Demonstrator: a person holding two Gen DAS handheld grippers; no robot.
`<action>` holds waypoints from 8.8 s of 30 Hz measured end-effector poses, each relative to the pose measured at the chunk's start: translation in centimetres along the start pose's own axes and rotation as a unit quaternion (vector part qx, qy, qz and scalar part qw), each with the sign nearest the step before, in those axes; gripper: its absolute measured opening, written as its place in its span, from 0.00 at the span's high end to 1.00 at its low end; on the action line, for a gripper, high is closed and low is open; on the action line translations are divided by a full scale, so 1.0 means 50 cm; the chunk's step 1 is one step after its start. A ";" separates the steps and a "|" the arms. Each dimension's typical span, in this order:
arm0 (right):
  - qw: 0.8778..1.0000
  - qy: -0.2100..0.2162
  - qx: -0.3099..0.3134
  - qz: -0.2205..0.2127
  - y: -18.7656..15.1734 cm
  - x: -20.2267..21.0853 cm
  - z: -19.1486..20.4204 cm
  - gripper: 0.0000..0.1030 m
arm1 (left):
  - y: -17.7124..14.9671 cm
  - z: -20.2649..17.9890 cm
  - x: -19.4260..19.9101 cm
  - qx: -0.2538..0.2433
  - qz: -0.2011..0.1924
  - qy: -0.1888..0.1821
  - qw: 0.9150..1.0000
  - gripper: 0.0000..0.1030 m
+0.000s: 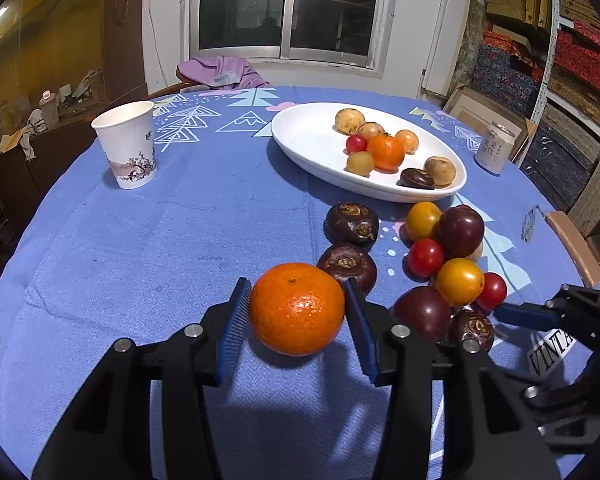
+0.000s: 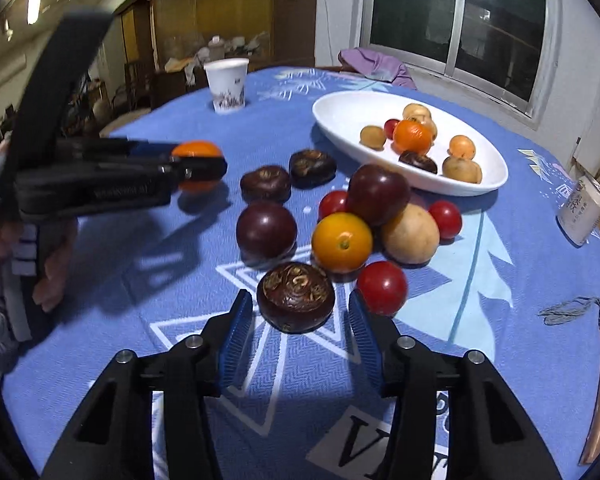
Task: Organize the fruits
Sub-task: 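Carry the mandarin and dark brown fruit onto the plate, opening both tools, then move both tools back toward the fruit pile, then grasp a dark brown fruit with the left tool while the right tool grasps a dark red plum, then carry both fruits over the white plate and open both tools to drop them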
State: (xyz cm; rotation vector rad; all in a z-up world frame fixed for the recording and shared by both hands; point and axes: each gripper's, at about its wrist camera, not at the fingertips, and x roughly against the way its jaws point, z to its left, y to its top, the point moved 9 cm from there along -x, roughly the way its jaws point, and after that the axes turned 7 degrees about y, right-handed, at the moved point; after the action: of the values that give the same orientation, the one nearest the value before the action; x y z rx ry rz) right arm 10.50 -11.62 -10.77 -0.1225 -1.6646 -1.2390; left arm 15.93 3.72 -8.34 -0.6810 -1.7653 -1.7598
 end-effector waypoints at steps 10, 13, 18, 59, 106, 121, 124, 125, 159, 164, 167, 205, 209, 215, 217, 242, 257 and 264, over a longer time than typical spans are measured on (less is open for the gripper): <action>1.000 0.001 -0.021 0.017 0.002 -0.028 -0.001 0.57 | -0.010 -0.012 -0.010 -0.006 0.014 -0.008 1.000 0.54; 1.000 0.002 -0.020 0.017 0.002 -0.027 0.000 0.57 | -0.016 -0.013 -0.020 -0.006 0.024 -0.010 1.000 0.54; 0.999 0.010 -0.034 -0.017 0.019 0.016 -0.012 0.57 | -0.002 -0.005 -0.004 0.008 0.009 -0.014 1.000 0.54; 0.973 -0.039 -0.220 -0.052 0.272 -0.120 -0.415 0.38 | 0.308 -0.086 -0.268 -0.001 -0.002 -0.014 1.000 0.38; 0.983 -0.089 -0.123 -0.098 0.095 0.060 -0.183 0.15 | 0.037 -0.016 -0.085 -0.007 0.028 0.040 0.999 0.04; 0.982 -0.073 -0.147 -0.096 0.092 0.061 -0.190 0.15 | 0.024 0.041 -0.105 -0.012 0.054 0.089 0.994 0.04; 0.981 -0.067 -0.155 -0.099 0.093 0.067 -0.197 0.15 | 0.025 0.062 -0.098 0.001 0.051 0.096 0.994 0.04; 0.980 -0.066 -0.157 -0.100 0.093 0.068 -0.198 0.15 | 0.027 0.064 -0.097 0.008 0.050 0.089 0.995 0.04; 0.983 -0.065 -0.136 -0.101 0.097 0.067 -0.178 0.15 | 0.042 0.020 -0.125 -0.003 0.055 0.009 0.998 0.59; 0.987 -0.082 -0.094 -0.102 0.102 0.061 -0.151 0.15 | 0.041 0.034 -0.127 0.007 0.057 0.022 0.998 0.59; 0.987 -0.093 -0.078 -0.101 0.108 0.052 -0.139 0.20 | 0.042 0.035 -0.128 0.006 0.057 0.025 0.998 0.59; 0.988 -0.074 -0.103 -0.090 0.122 0.032 -0.120 0.62 | 0.049 0.027 -0.099 -0.001 0.026 0.032 0.999 0.59; 0.985 -0.072 -0.113 -0.106 0.125 0.060 -0.134 0.62 | 0.062 0.017 -0.072 -0.003 0.000 0.030 1.000 0.59; 0.980 -0.069 -0.135 -0.128 0.129 0.096 -0.162 0.62 | 0.097 0.005 -0.025 -0.009 -0.046 0.042 0.998 0.59; 0.979 -0.065 -0.143 -0.131 0.131 0.101 -0.171 0.62 | 0.113 0.002 -0.017 -0.009 -0.056 0.045 0.997 0.59; 0.966 -0.064 -0.217 -0.127 0.316 -0.010 -0.407 0.62 | 0.310 -0.139 -0.168 -0.028 -0.055 0.009 0.998 0.59; 0.974 -0.050 -0.205 -0.078 0.296 -0.115 -0.386 0.42 | 0.307 -0.112 -0.230 0.003 -0.002 -0.041 0.999 0.30; 0.967 -0.051 -0.217 -0.123 0.325 -0.031 -0.384 0.41 | 0.346 -0.076 -0.155 0.019 -0.046 -0.019 0.999 0.29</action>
State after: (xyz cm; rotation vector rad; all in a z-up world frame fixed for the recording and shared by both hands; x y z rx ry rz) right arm 33.28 -17.95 -2.02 -0.2548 -1.5015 -1.8031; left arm 33.61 0.38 -1.28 -0.6291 -1.8786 -1.7798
